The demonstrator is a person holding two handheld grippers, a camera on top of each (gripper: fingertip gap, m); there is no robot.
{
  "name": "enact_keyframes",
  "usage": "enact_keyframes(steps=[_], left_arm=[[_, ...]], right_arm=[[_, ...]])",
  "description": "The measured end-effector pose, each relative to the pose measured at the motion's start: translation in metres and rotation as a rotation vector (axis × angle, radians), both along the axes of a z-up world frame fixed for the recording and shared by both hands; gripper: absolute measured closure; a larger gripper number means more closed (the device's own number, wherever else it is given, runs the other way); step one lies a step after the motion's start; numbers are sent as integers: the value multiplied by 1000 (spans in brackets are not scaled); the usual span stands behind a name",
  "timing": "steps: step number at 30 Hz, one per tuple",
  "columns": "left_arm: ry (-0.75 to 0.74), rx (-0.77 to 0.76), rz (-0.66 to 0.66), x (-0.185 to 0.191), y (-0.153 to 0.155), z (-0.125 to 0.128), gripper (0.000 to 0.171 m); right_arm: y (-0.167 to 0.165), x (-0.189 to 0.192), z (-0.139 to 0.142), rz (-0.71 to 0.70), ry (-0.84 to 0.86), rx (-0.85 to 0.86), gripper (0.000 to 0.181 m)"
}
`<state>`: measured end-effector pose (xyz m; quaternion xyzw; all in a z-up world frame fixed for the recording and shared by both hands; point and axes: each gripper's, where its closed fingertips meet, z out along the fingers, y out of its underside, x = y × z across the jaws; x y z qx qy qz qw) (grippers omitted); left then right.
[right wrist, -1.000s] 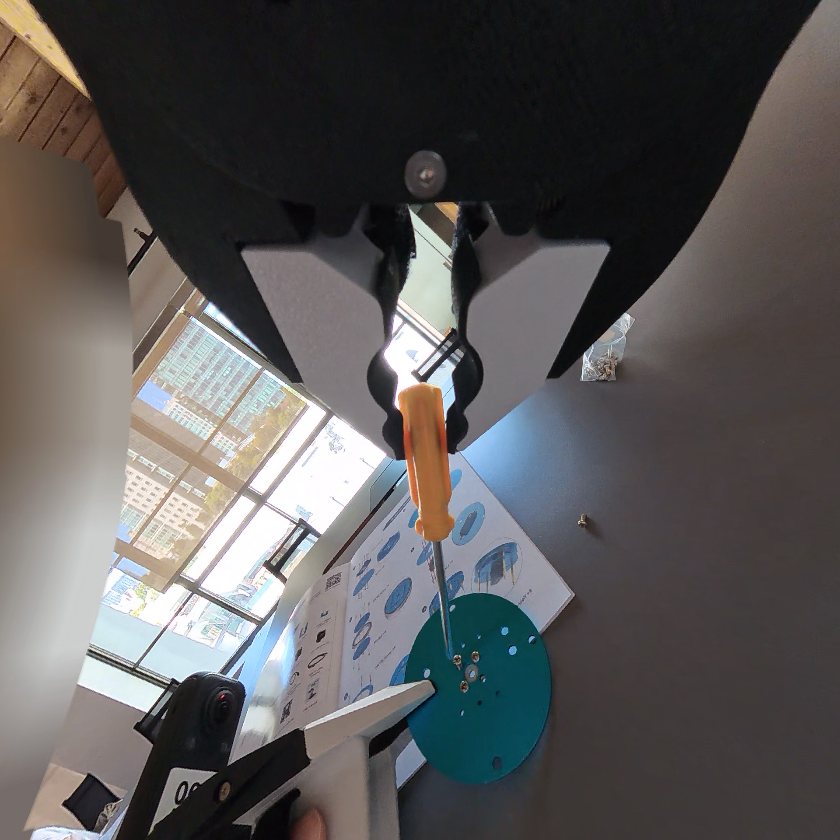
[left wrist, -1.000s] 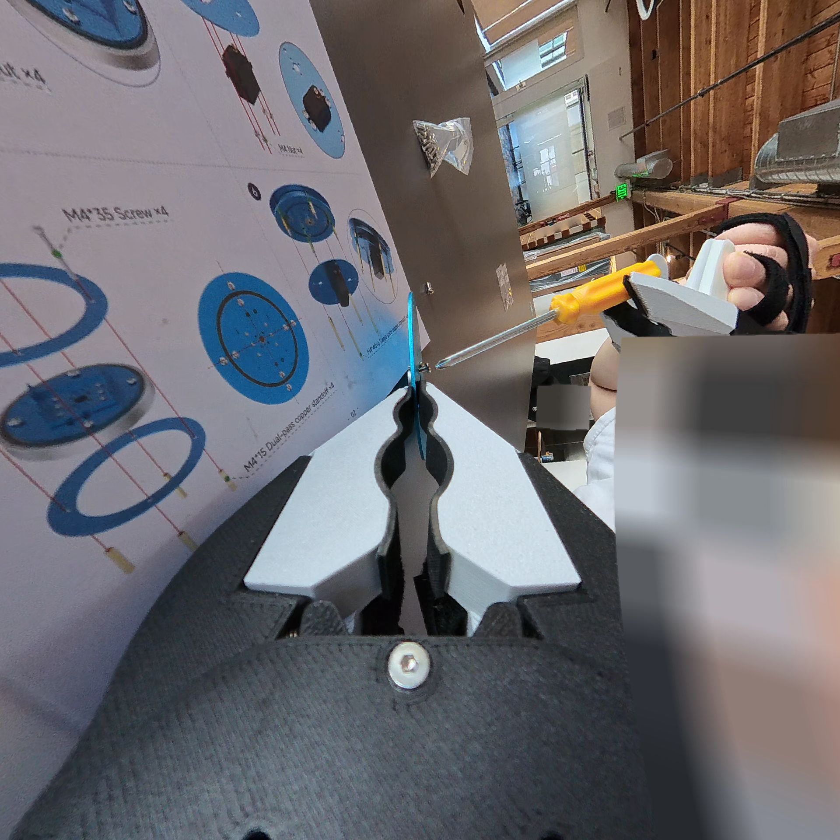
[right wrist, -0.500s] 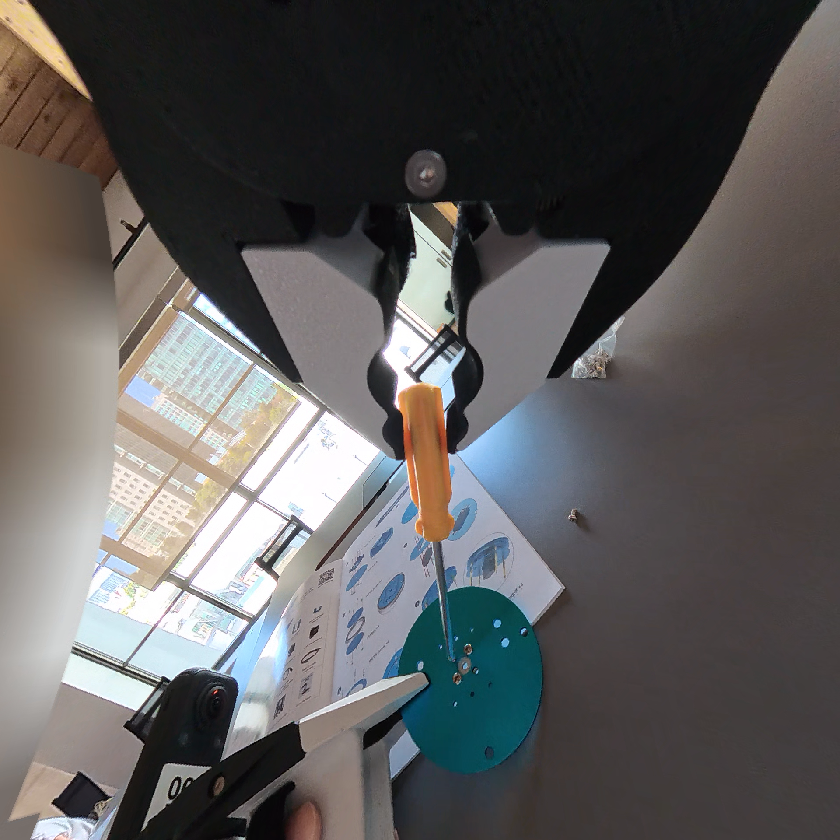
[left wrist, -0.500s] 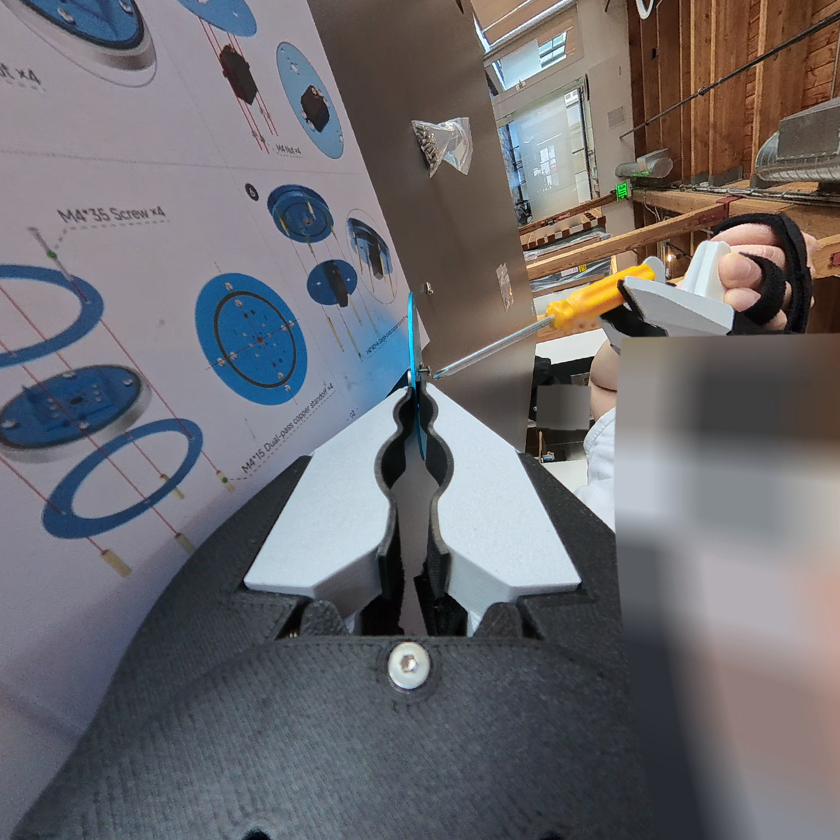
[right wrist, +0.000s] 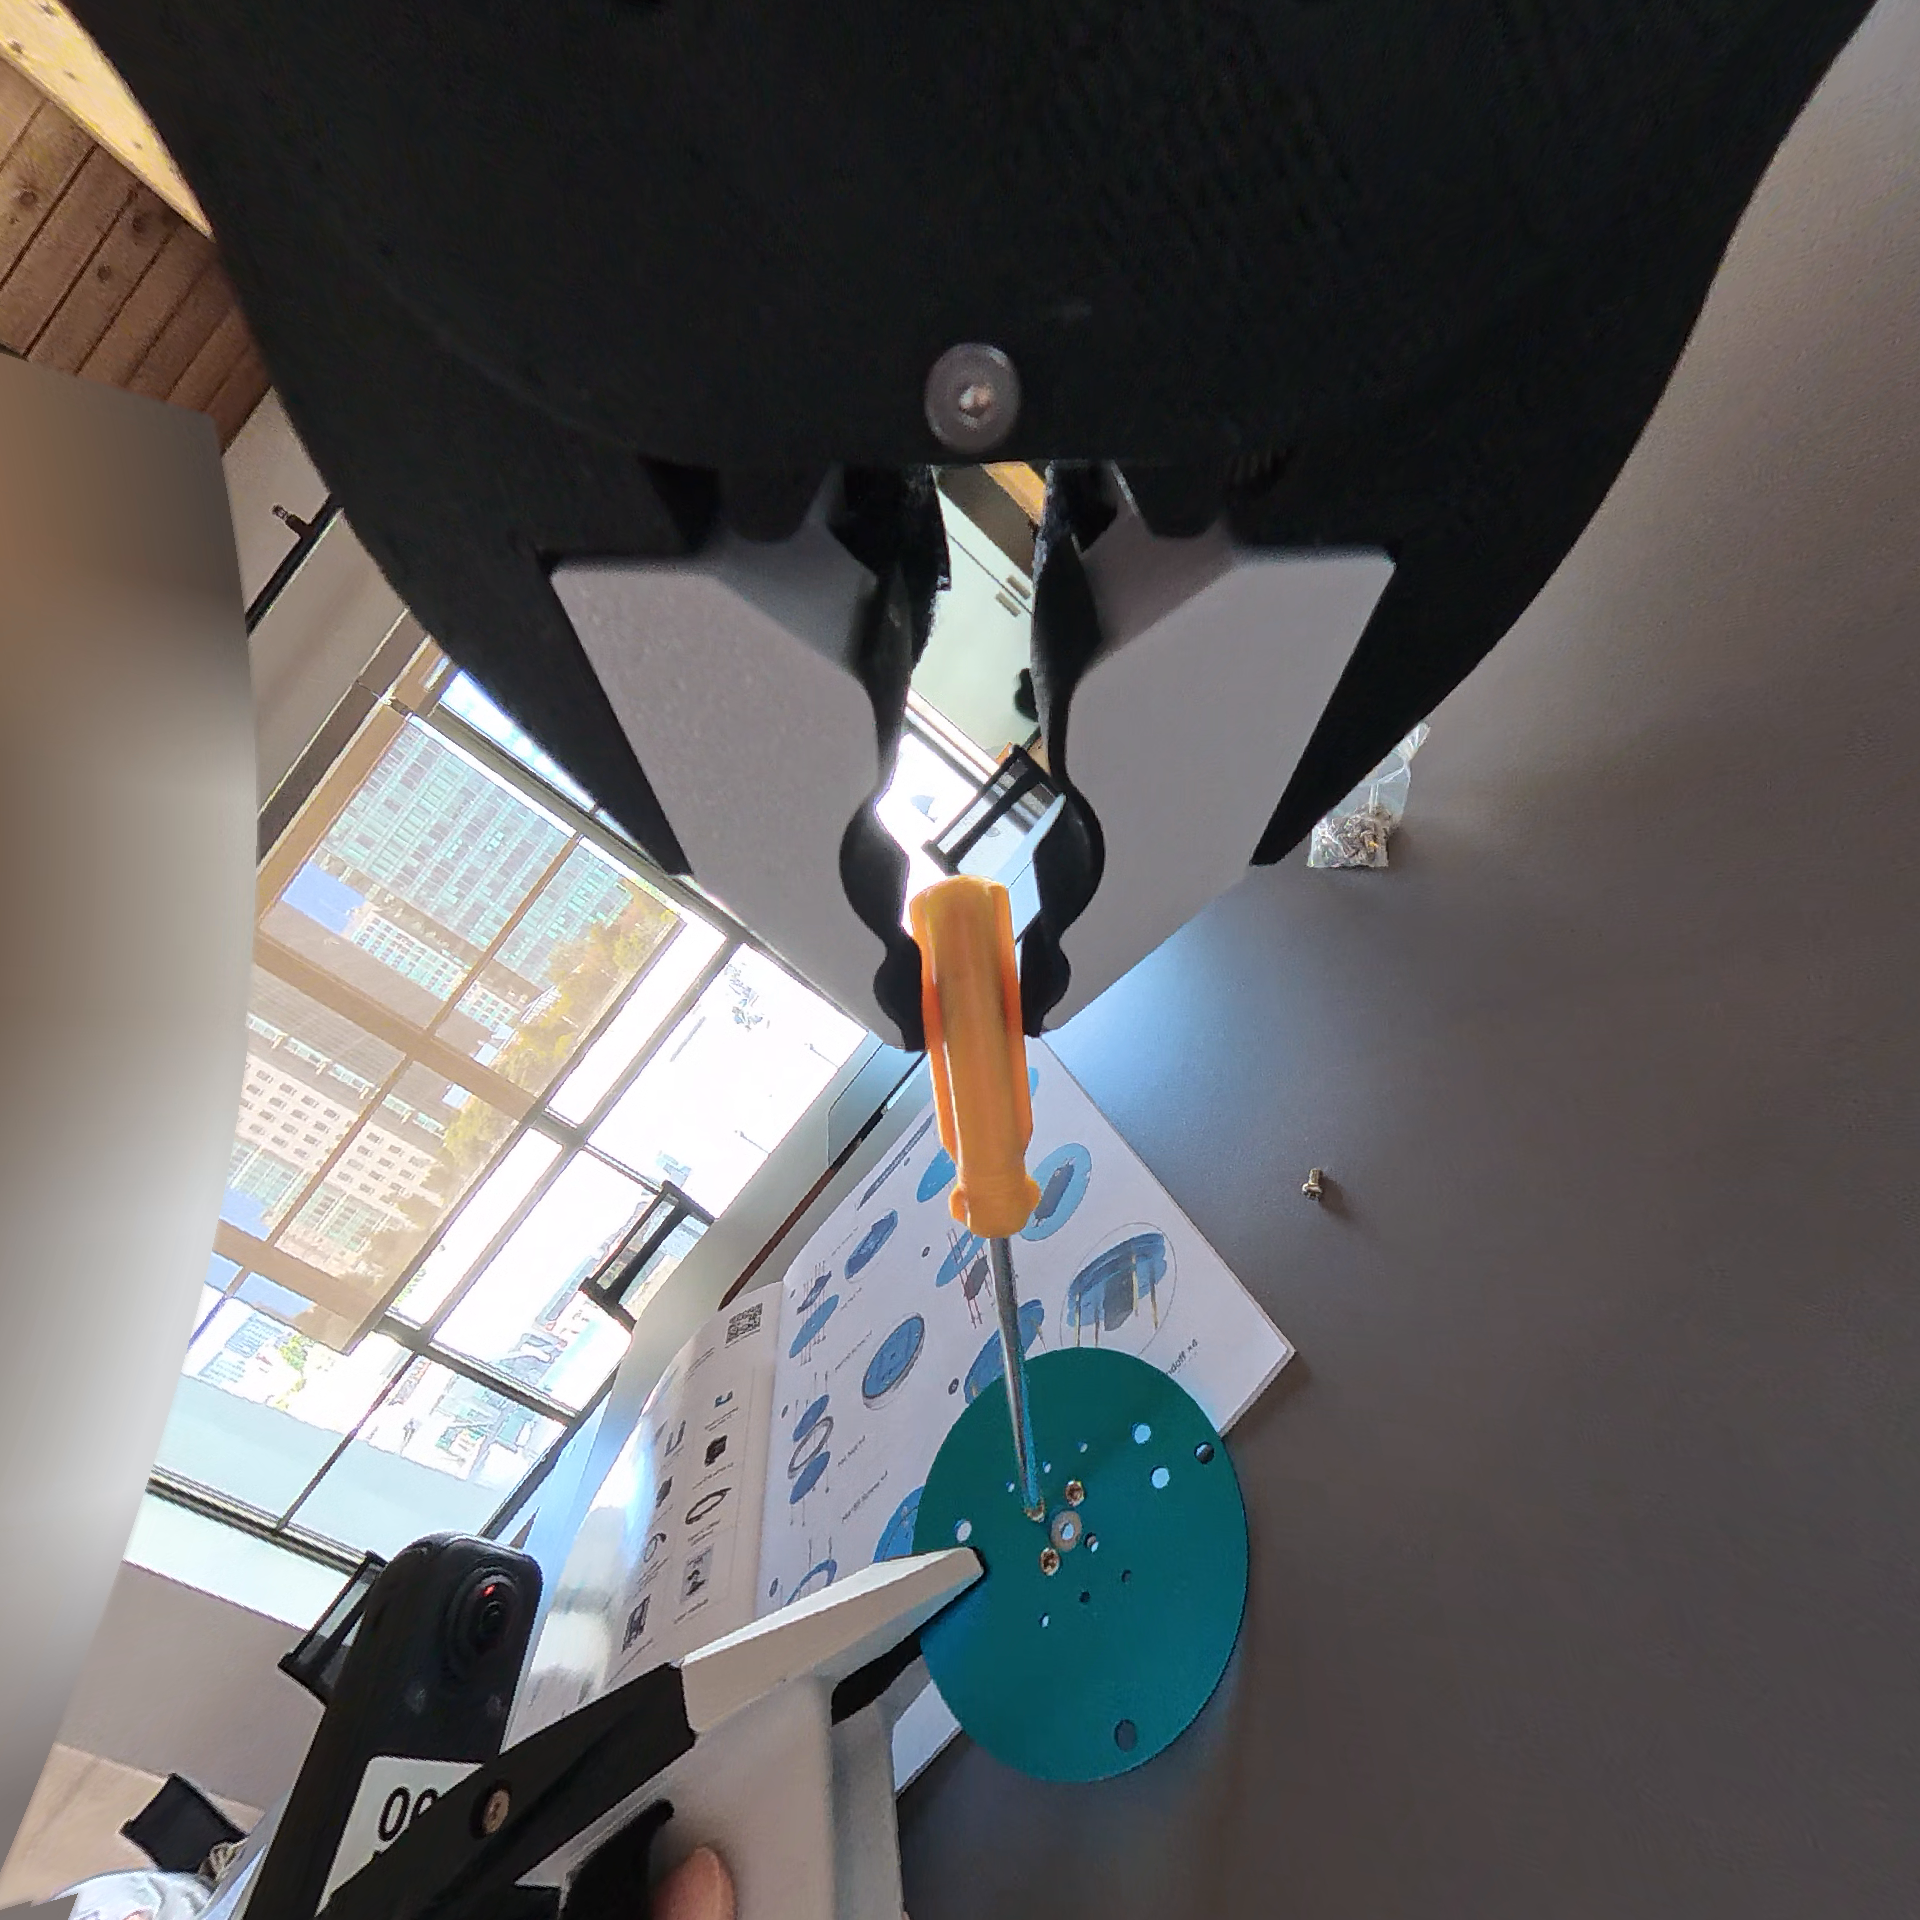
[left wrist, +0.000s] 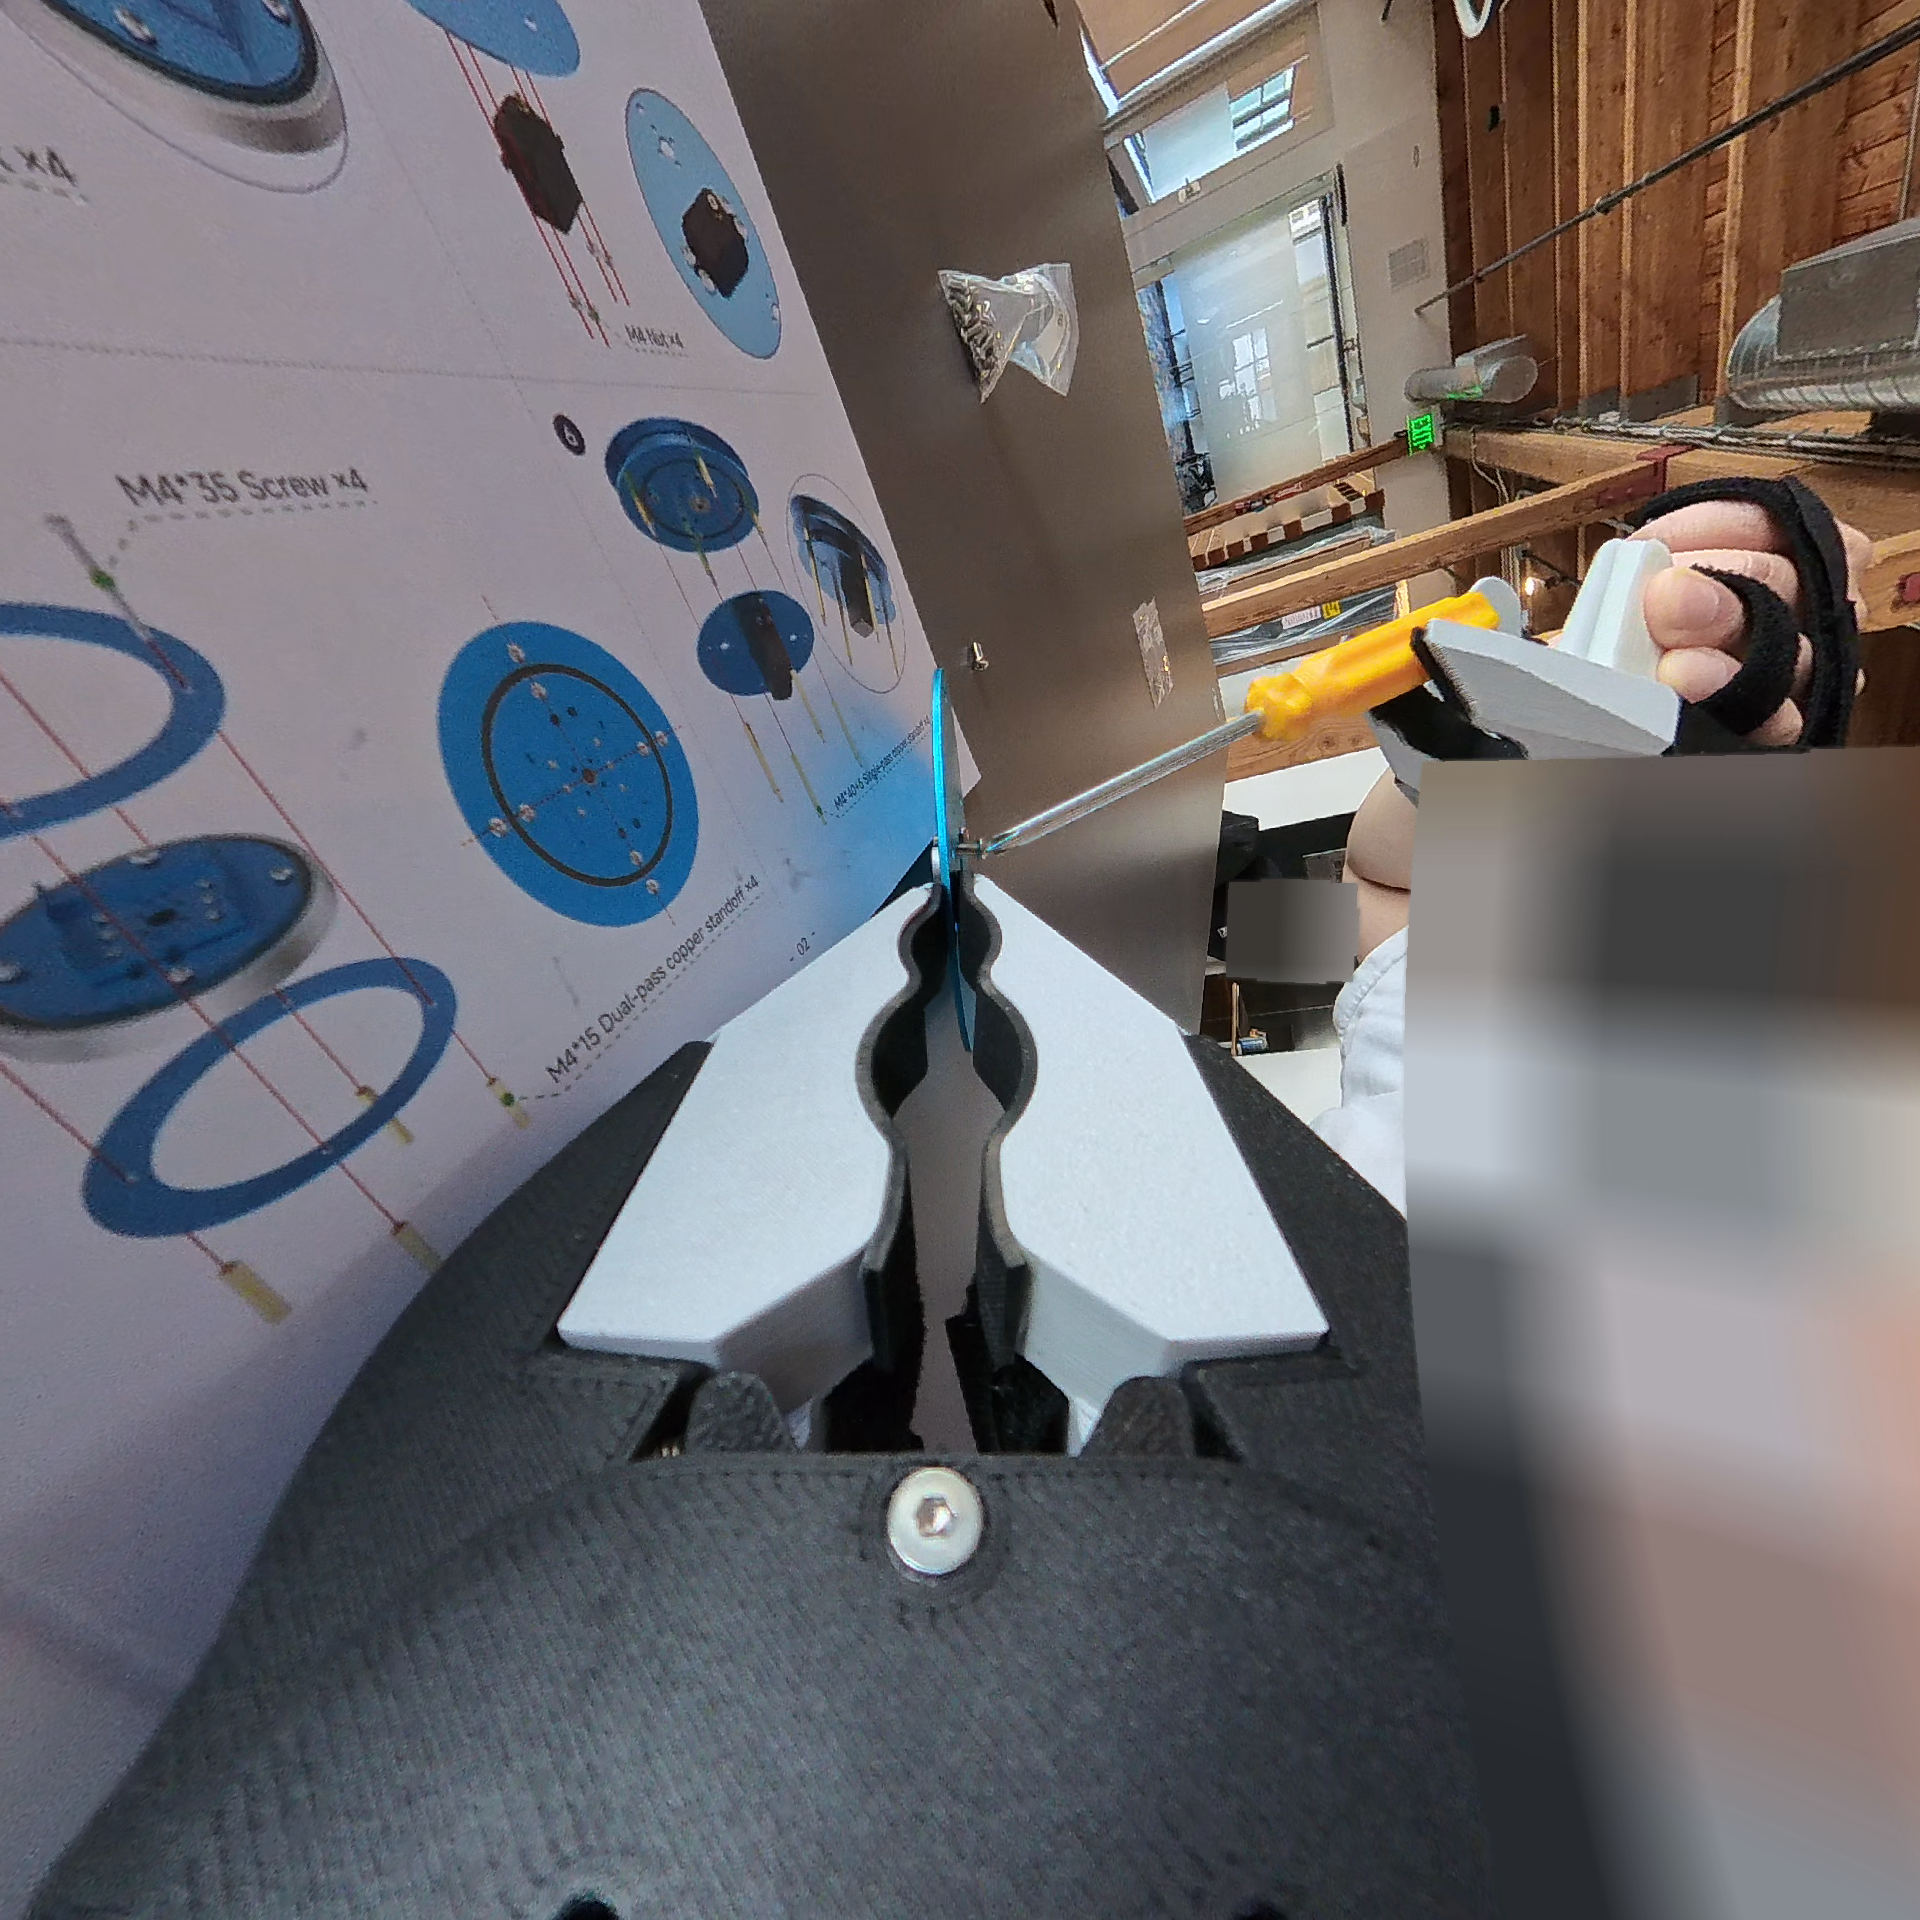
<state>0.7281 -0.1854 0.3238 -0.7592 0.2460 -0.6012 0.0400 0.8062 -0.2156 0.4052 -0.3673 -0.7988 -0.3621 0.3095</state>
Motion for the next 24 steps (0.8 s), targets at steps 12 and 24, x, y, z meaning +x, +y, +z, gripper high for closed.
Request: enact_keyframes(steps=[12,24], left_arm=[[4,8,3,0,0,0,171],[3,6,5,1,-1,0,171]], right_arm=[[-2,-2,0,-31,-59,1,163],[3,-5,5,-76,-122,16,163]])
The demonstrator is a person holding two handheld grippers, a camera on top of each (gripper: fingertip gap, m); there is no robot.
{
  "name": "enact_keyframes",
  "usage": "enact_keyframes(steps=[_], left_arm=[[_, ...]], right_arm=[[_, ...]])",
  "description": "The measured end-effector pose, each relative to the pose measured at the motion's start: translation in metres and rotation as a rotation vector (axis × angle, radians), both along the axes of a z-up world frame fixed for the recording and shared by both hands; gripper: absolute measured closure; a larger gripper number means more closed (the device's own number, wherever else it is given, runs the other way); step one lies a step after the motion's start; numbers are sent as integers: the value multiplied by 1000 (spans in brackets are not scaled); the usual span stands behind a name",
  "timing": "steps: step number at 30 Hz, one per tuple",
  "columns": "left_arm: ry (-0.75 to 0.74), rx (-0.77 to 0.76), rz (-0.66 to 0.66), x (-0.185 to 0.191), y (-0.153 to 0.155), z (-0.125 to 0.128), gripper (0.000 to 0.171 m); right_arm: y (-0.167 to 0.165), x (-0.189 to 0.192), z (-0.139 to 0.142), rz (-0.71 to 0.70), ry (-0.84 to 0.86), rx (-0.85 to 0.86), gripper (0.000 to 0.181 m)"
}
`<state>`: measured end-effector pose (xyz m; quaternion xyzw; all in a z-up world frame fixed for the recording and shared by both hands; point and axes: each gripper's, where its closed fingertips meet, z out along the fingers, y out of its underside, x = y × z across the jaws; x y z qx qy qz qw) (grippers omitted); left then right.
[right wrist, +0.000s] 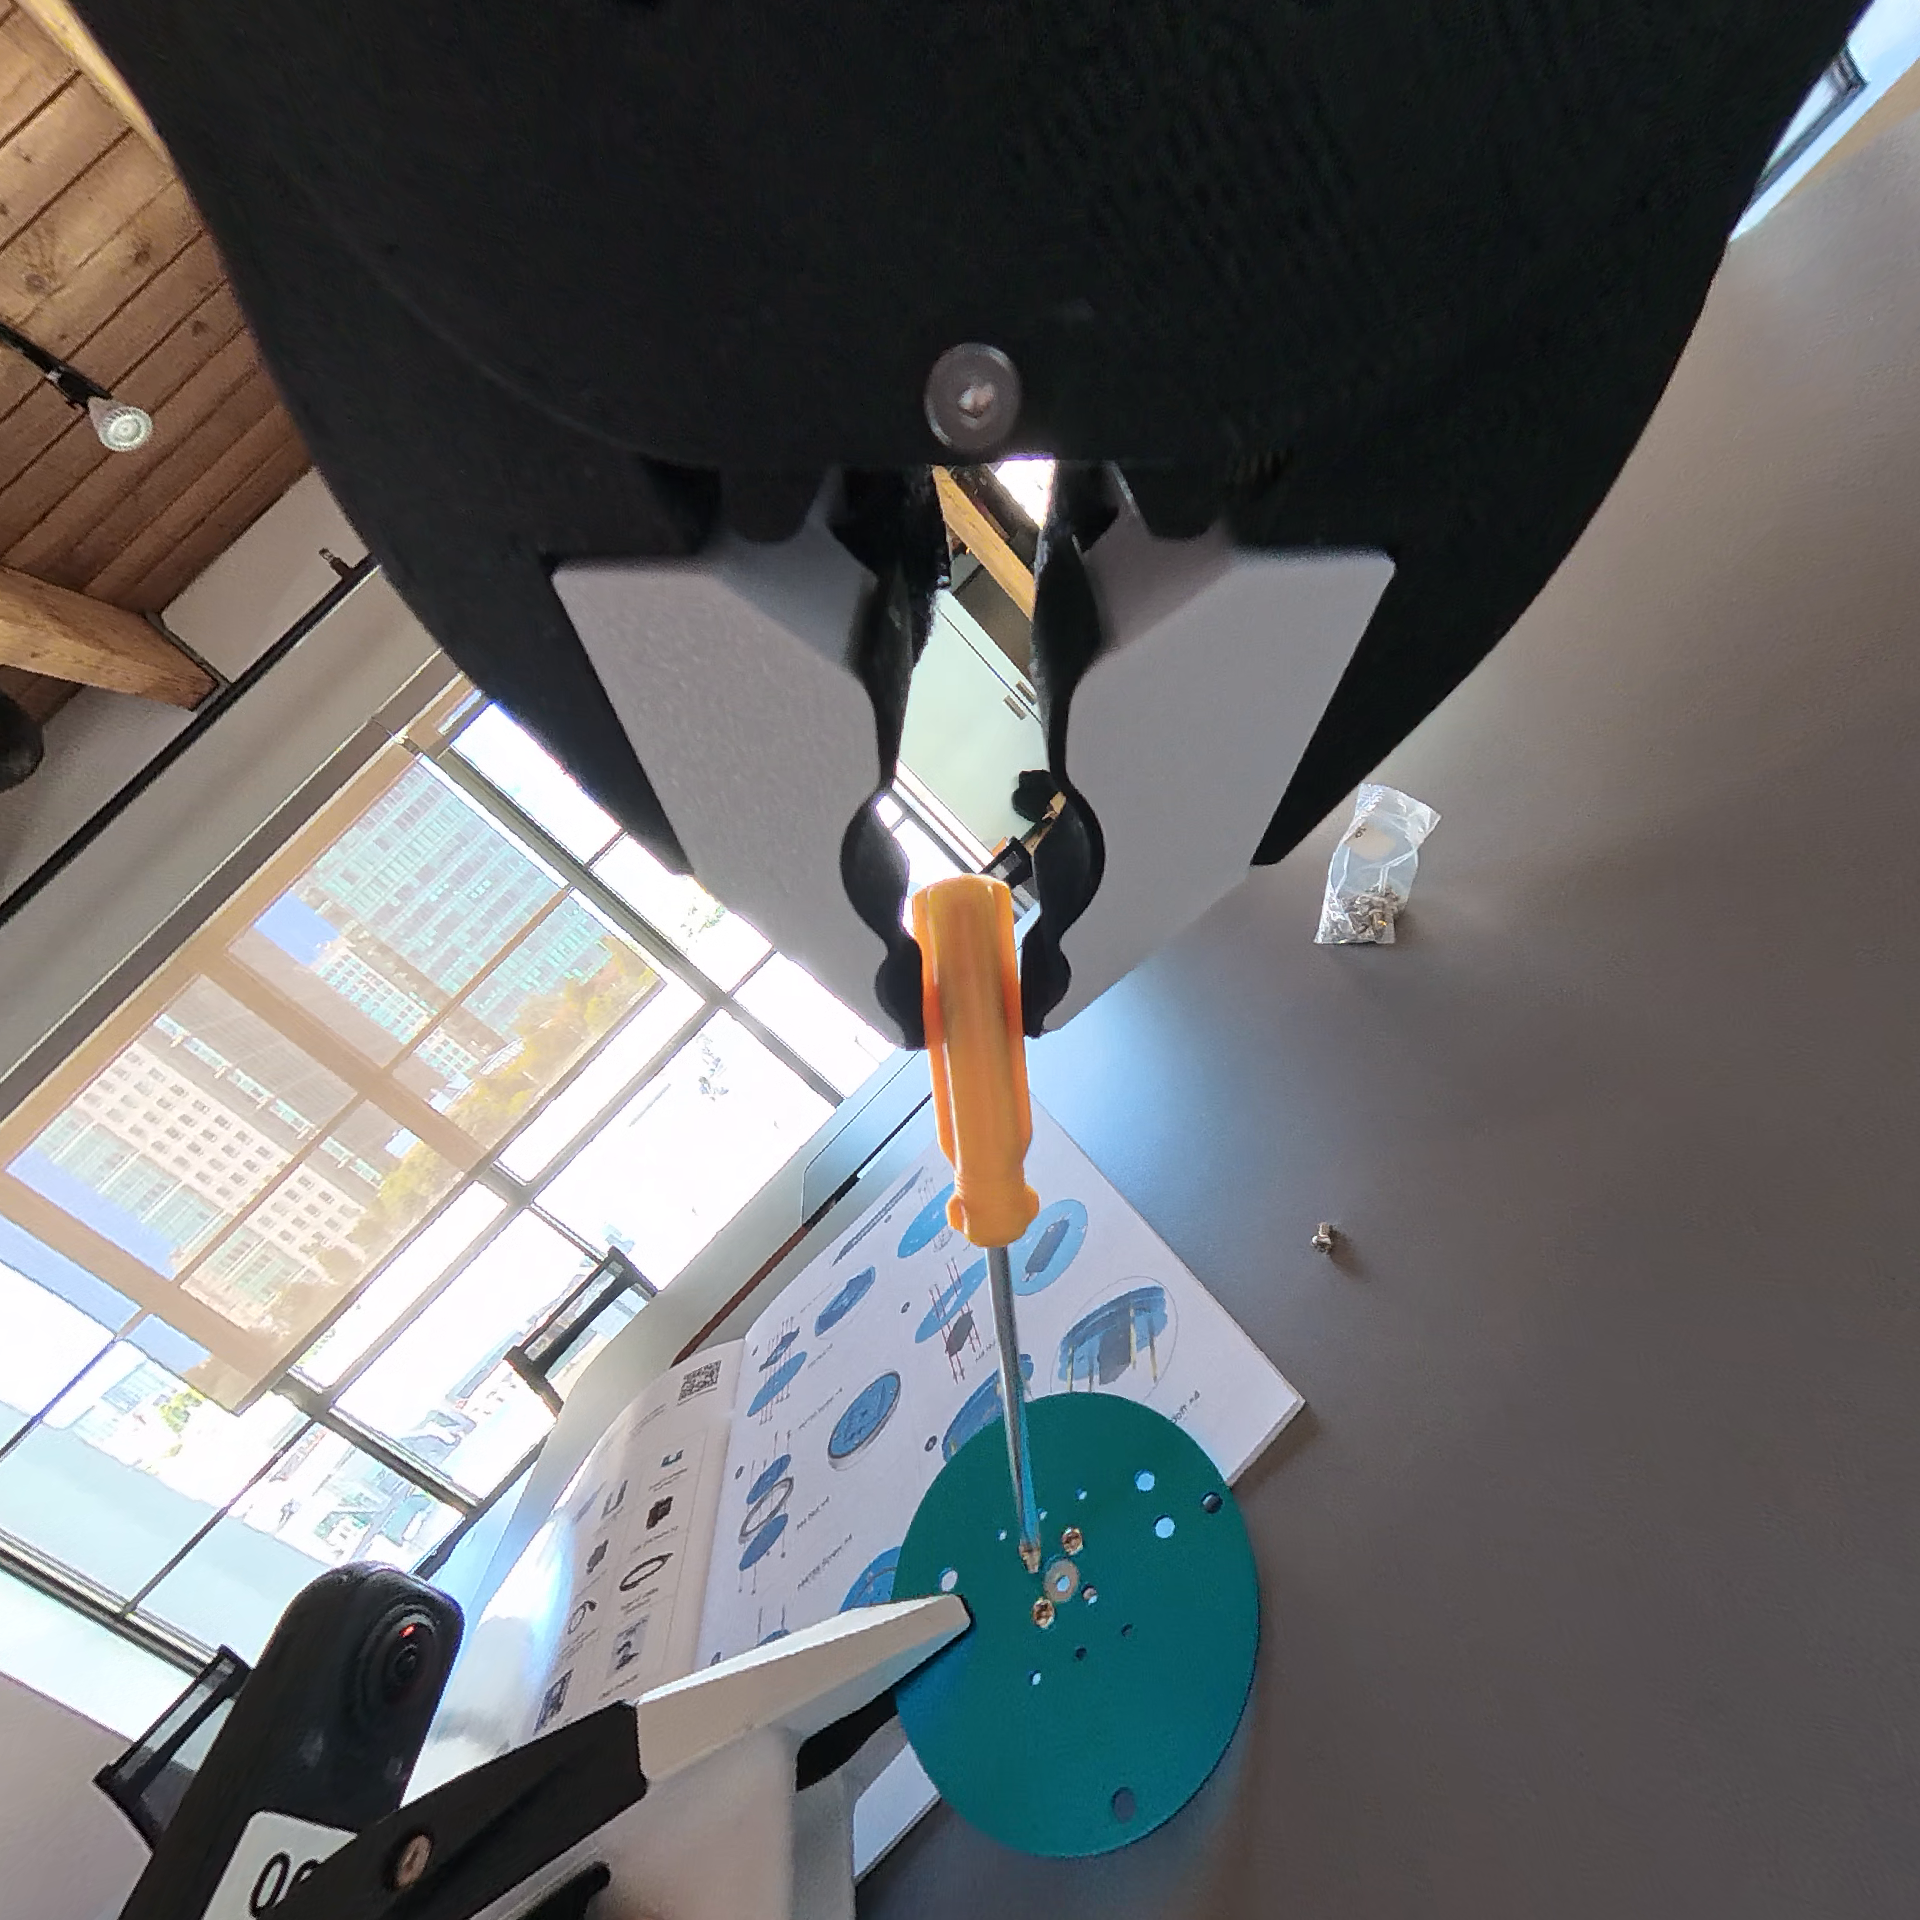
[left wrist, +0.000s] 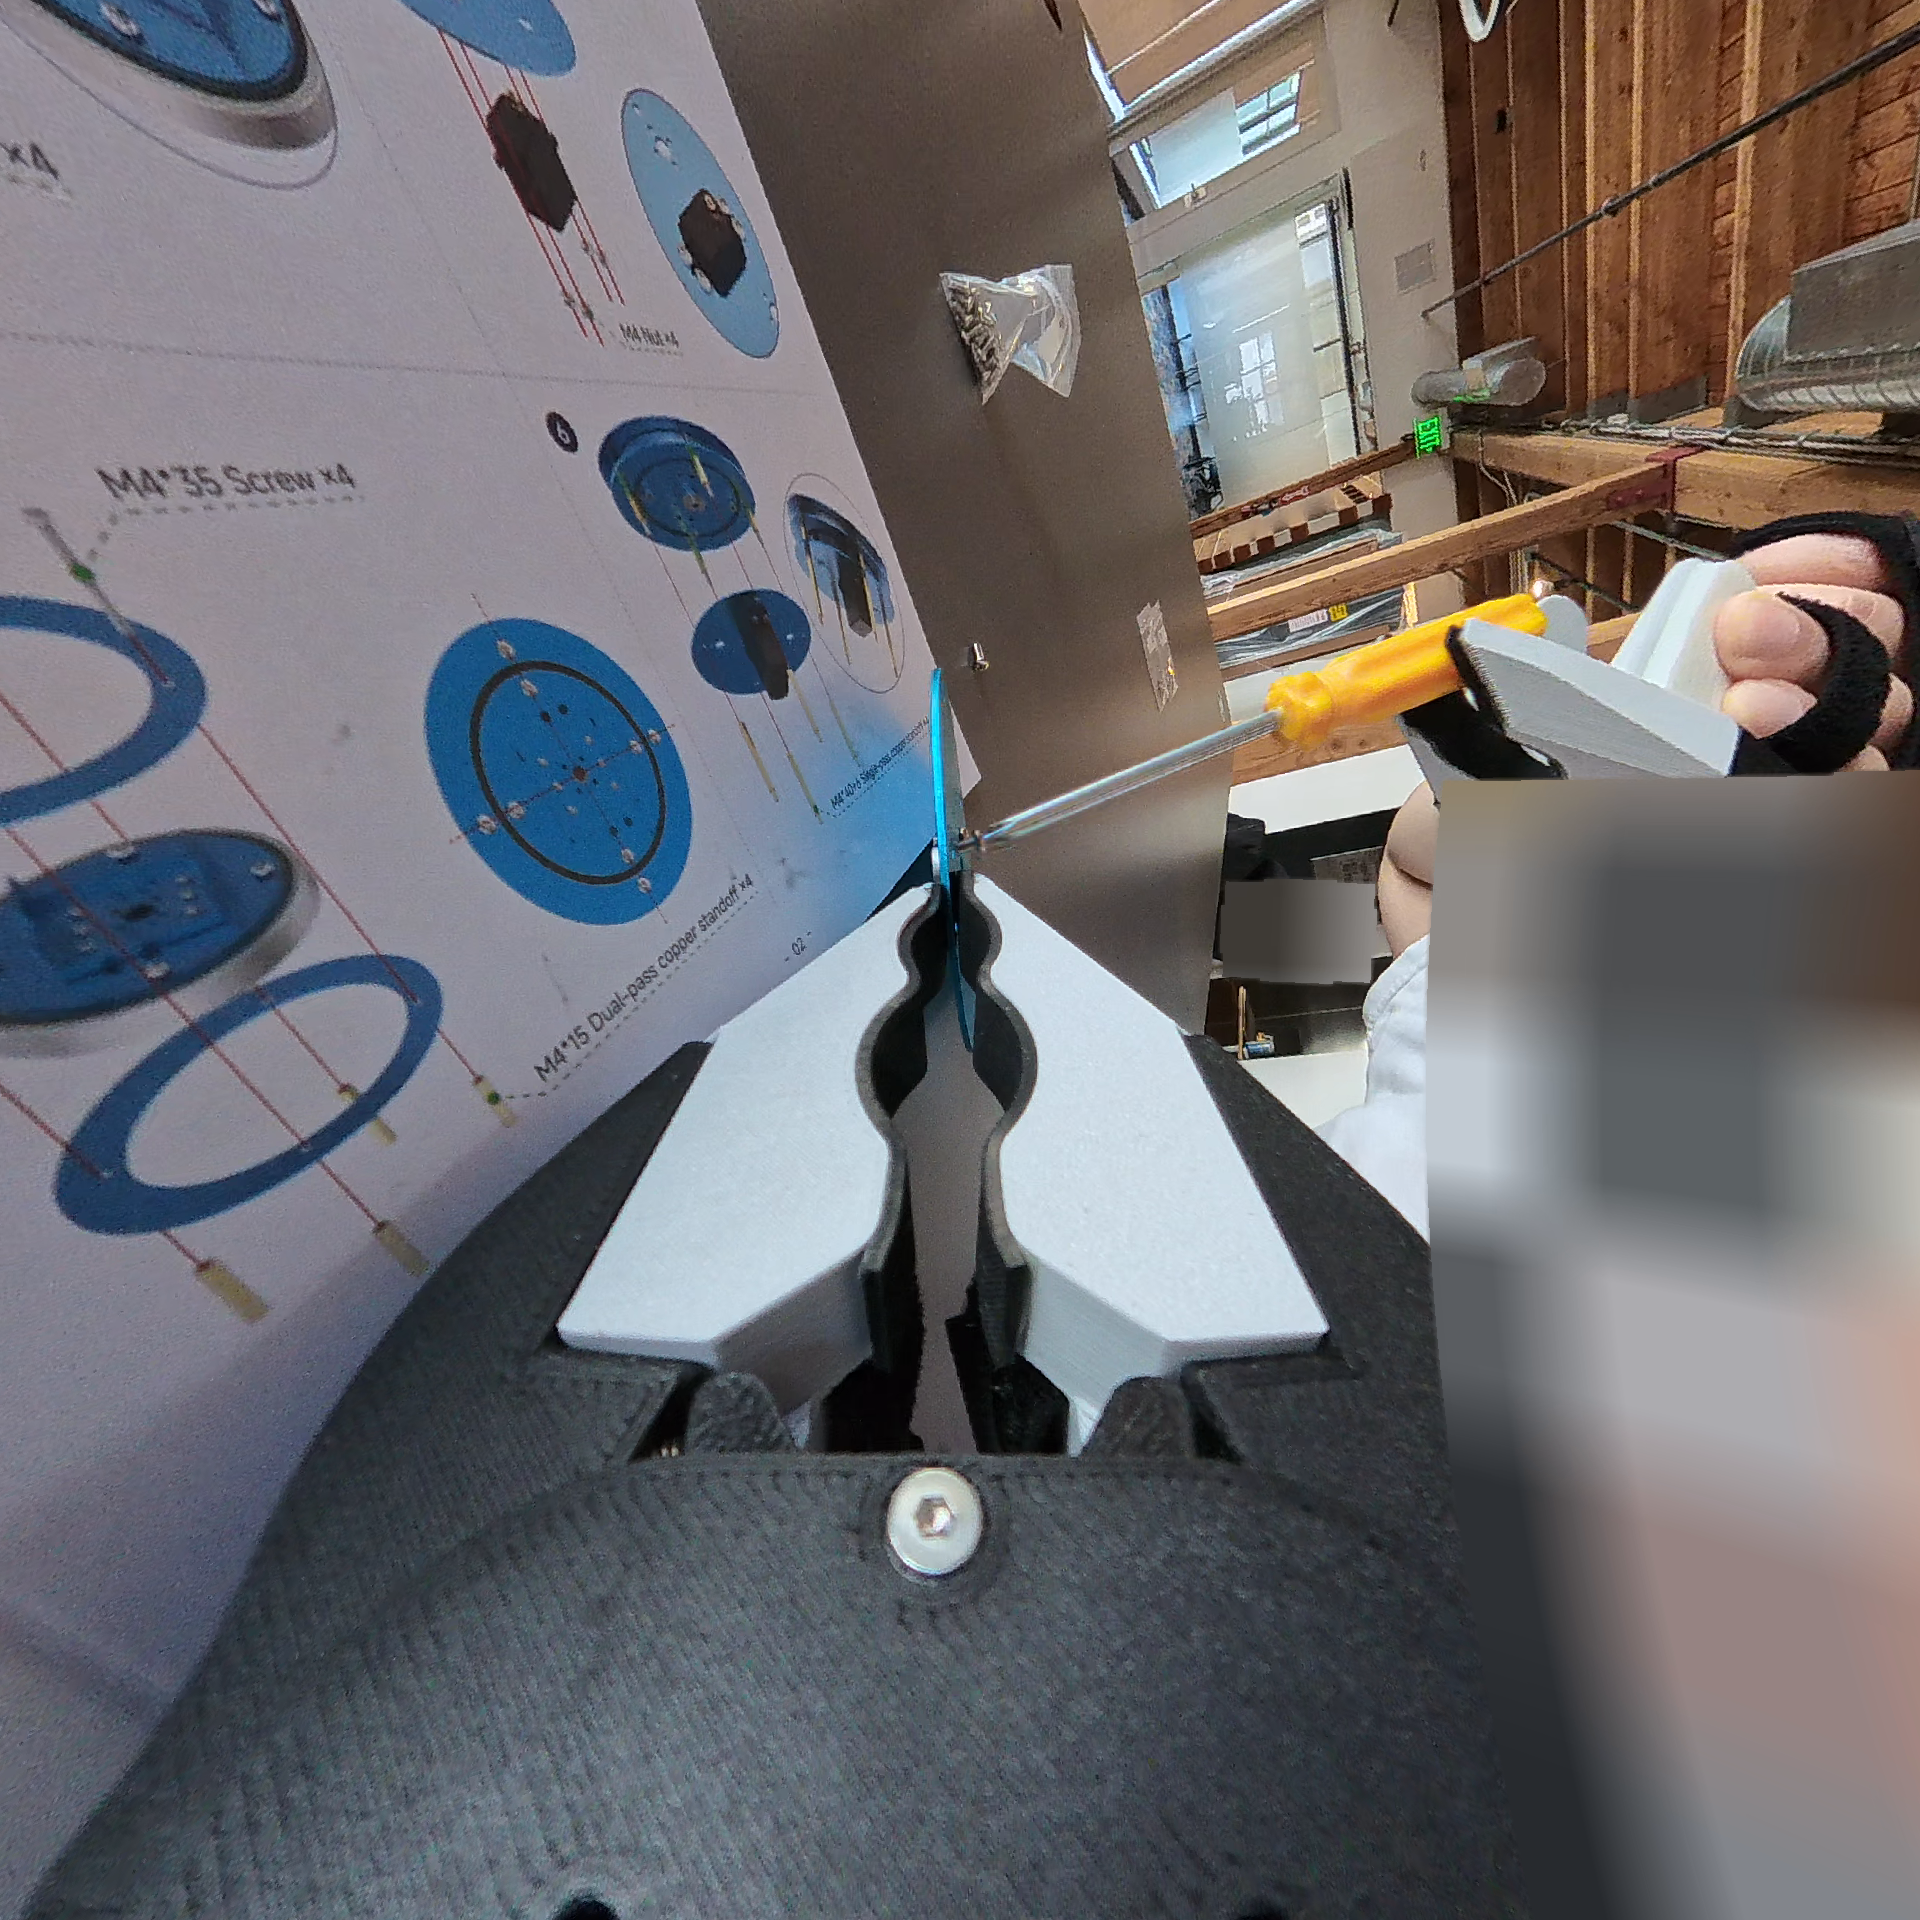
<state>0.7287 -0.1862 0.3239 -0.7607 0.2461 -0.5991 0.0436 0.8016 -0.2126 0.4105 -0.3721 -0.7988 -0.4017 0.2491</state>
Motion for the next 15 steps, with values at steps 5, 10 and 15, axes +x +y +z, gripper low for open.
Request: enact_keyframes(steps=[5,10,15], left_arm=[[4,0,1,0,0,-1,171],[9,-4,8,0,1,-2,171],[8,-24,14,0,1,-2,171]], right_arm=[[2,-3,0,17,-38,9,163],[3,-11,4,79,-144,49,163],[6,-25,10,219,-301,138,163]])
